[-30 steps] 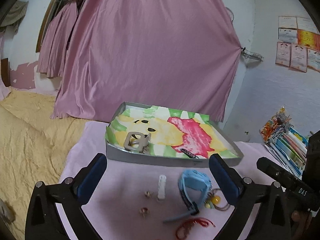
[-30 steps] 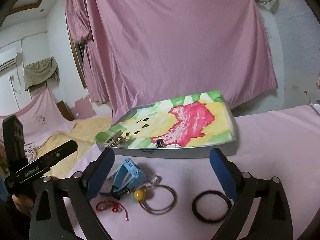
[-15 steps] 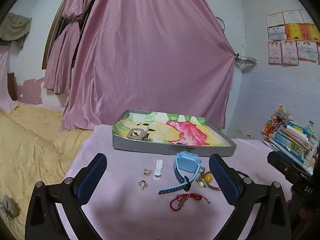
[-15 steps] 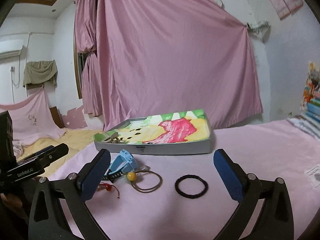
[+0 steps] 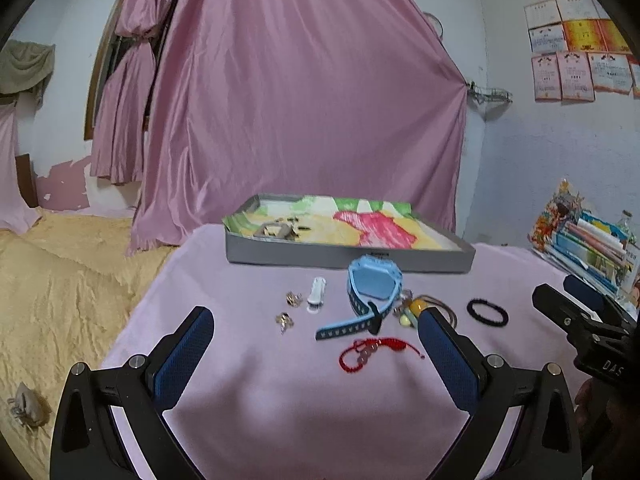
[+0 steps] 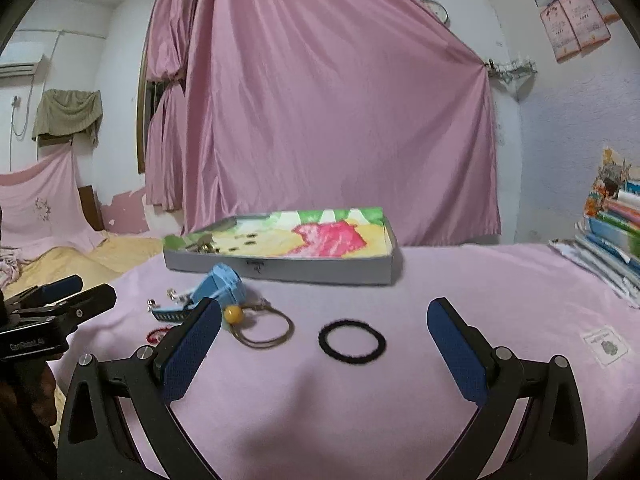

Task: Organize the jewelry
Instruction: 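Withdraw both tools from the tray back over the table, then grasp the red string bracelet with the left tool while the right tool grasps the black hair tie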

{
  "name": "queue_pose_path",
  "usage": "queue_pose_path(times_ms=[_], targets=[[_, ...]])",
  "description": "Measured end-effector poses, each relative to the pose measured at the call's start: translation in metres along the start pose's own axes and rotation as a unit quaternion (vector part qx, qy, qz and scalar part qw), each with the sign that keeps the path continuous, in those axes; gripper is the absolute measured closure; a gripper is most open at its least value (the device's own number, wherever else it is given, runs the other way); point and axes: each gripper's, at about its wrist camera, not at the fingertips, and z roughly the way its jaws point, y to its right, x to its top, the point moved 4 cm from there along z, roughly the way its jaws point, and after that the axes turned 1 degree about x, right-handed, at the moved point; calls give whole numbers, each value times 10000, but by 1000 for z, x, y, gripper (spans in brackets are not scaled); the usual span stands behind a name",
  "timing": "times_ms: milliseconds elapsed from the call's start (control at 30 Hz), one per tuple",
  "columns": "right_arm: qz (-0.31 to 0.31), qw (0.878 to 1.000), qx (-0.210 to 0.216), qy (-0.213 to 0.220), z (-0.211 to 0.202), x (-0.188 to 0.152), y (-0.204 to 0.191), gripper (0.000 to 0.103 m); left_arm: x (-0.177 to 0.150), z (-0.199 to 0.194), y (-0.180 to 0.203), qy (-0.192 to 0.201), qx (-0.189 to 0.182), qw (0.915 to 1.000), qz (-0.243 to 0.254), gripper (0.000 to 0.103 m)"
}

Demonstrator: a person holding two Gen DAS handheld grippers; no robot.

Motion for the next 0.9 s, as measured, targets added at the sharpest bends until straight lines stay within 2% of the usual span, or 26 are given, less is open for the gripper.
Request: queue_pose_path(times_ms=[333, 400, 533, 600, 667, 767, 867, 900], targets=[[289, 9956, 21, -892, 29, -11, 17, 2, -9, 24, 13, -802, 27, 9965, 247, 0], [345, 9926, -10, -1163, 38, -12, 21, 2, -9, 28, 15, -905, -23, 9956, 238, 1], [555, 9841, -116, -1684, 55, -15, 28, 2, -12, 44, 17, -1388, -129, 9901, 164, 1], [566, 9796, -187, -1917, 63, -17, 32, 6, -14, 52, 16, -1603, -210, 9868, 77, 7], [559, 9772, -179, -2041, 69, -19, 32, 12, -16, 59, 17, -1766, -258, 9839, 62, 20], [501, 9747, -149, -2175, 78, -19, 28, 22, -18, 62, 22, -1845, -292, 9822, 171, 27], [444, 9705, -122, -2368, 88, -20, 23, 25, -18, 64, 29, -1905, -338, 9805, 348, 34], [465, 9685, -101, -2443, 91, -20, 23, 30, -18, 65, 31, -1921, -322, 9799, 436, 37]])
